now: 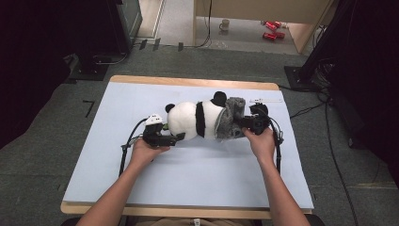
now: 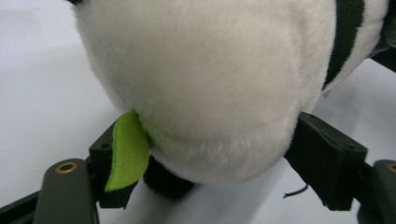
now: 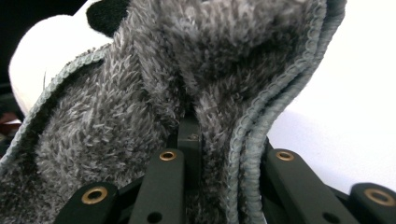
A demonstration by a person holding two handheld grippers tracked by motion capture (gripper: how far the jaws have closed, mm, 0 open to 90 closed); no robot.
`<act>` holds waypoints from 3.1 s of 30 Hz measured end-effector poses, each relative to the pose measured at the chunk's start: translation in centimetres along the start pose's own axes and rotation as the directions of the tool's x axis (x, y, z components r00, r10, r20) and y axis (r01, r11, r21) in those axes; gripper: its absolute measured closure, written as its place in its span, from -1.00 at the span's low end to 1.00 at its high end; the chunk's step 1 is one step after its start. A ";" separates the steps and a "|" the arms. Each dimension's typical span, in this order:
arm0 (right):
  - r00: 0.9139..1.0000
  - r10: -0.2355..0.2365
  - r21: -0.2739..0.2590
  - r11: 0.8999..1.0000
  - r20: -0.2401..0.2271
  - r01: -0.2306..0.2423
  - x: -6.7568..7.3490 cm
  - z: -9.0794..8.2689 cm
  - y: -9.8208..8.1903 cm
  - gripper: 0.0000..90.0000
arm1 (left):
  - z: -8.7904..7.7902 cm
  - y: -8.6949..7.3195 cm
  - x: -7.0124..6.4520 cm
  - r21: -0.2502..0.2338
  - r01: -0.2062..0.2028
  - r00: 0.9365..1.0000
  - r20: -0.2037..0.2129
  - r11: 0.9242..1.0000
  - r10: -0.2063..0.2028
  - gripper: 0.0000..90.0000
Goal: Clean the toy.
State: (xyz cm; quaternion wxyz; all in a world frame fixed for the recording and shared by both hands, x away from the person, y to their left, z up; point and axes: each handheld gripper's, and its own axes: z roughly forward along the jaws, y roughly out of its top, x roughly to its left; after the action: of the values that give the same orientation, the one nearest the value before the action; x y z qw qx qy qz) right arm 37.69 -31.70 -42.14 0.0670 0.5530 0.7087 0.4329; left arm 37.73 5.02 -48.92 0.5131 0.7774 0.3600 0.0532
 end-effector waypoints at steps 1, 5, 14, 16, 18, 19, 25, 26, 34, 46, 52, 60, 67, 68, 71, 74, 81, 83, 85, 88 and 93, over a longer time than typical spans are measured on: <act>1.000 0.009 0.002 1.000 -0.008 -0.009 0.0 0.0 0.0 0.69 | -0.1 0.1 -0.1 0.002 0.000 1.000 -0.010 1.000 0.000 -0.32; 0.999 0.035 0.010 0.999 -0.020 -0.035 0.3 -0.1 0.0 0.71 | -0.3 0.6 -0.7 0.025 0.008 0.999 -0.033 1.000 -0.007 0.12; 0.998 0.051 -0.005 0.999 -0.028 -0.051 1.1 -2.8 0.3 0.71 | -2.0 2.2 -1.6 0.099 0.156 0.981 0.103 0.983 -0.166 0.30; 0.998 0.042 -0.013 0.999 -0.046 -0.042 1.3 -3.8 0.5 0.71 | -2.6 2.2 -2.2 0.112 0.189 0.973 0.110 0.976 -0.201 0.29; 0.999 0.025 -0.016 1.000 -0.048 -0.026 1.6 -4.6 0.8 0.71 | -2.8 1.9 -2.4 0.122 0.201 0.973 0.087 0.972 -0.213 0.27; 0.999 0.019 -0.021 1.000 -0.050 -0.020 1.9 -4.9 0.9 0.71 | -2.8 1.7 -2.4 0.128 0.203 0.974 0.073 0.971 -0.213 0.25; 0.990 -0.060 -0.073 0.996 -0.126 0.051 5.2 -5.3 1.7 0.72 | -2.3 1.2 -2.4 0.120 0.195 0.977 0.057 0.973 -0.203 0.22; 0.988 -0.077 -0.069 0.995 -0.135 0.069 5.9 -4.9 1.8 0.72 | -2.3 1.2 -2.5 0.119 0.196 0.977 0.058 0.973 -0.204 0.22; 0.960 -0.167 -0.015 0.986 -0.225 0.168 10.5 -1.7 1.3 0.72 | -2.6 1.3 -3.1 0.121 0.192 0.977 0.066 0.974 -0.201 0.22; 0.936 -0.239 0.034 0.966 -0.258 0.256 13.8 2.9 -0.1 0.70 | -2.7 1.0 -4.7 0.142 0.174 0.983 0.042 0.975 -0.181 0.23; 0.937 -0.268 0.037 0.958 -0.225 0.283 13.0 3.9 -0.5 0.72 | -2.5 0.6 -4.1 0.157 0.199 0.978 0.028 0.967 -0.206 0.24; 0.961 -0.217 0.049 0.972 -0.172 0.228 10.5 2.8 -0.1 0.74 | -2.4 0.9 -3.1 0.155 0.208 0.975 0.041 0.966 -0.216 0.26; 0.968 -0.206 0.033 0.977 -0.142 0.212 9.4 1.6 -0.1 0.74 | -2.0 1.2 -1.9 0.155 0.184 0.979 0.057 0.971 -0.195 0.25; 0.969 -0.202 0.031 0.978 -0.139 0.208 9.2 1.4 -0.1 0.74 | -1.9 1.2 -1.8 0.155 0.182 0.979 0.060 0.971 -0.193 0.25; 0.974 -0.190 0.016 0.981 -0.124 0.193 8.5 0.6 -0.1 0.74 | -1.8 1.4 -1.5 0.155 0.178 0.980 0.063 0.972 -0.189 0.25; 0.979 -0.171 0.007 0.985 -0.109 0.172 7.9 -0.1 -0.2 0.74 | -1.6 1.5 -1.1 0.154 0.165 0.982 0.063 0.974 -0.177 0.25; 0.990 -0.122 -0.025 0.992 -0.076 0.121 5.8 -1.8 -0.5 0.73 | -1.0 1.9 -0.2 0.160 0.188 0.976 0.079 0.969 -0.202 0.24; 0.993 -0.105 -0.032 0.994 -0.060 0.103 5.0 -2.3 -0.6 0.73 | -0.9 2.0 -0.1 0.164 0.195 0.974 0.080 0.967 -0.210 0.24; 0.995 -0.088 -0.034 0.996 -0.039 0.087 4.3 -2.8 -0.7 0.72 | -0.9 2.1 0.2 0.170 0.200 0.973 0.082 0.965 -0.216 0.24; 0.998 -0.056 -0.026 0.998 -0.007 0.056 3.1 -3.3 -1.0 0.72 | -0.8 2.1 0.4 0.177 0.218 0.968 0.084 0.960 -0.235 0.24; 0.999 -0.036 -0.051 0.998 0.022 0.037 1.6 -4.2 -1.2 0.73 | -0.8 2.1 0.7 0.184 0.247 0.960 0.091 0.951 -0.266 0.24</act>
State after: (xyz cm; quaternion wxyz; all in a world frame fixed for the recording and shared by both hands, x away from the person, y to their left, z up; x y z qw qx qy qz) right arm 33.78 -32.63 -39.73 0.0965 0.5426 0.7064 0.4441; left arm 38.99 5.60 -46.99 0.4668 0.7668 0.4312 -0.0899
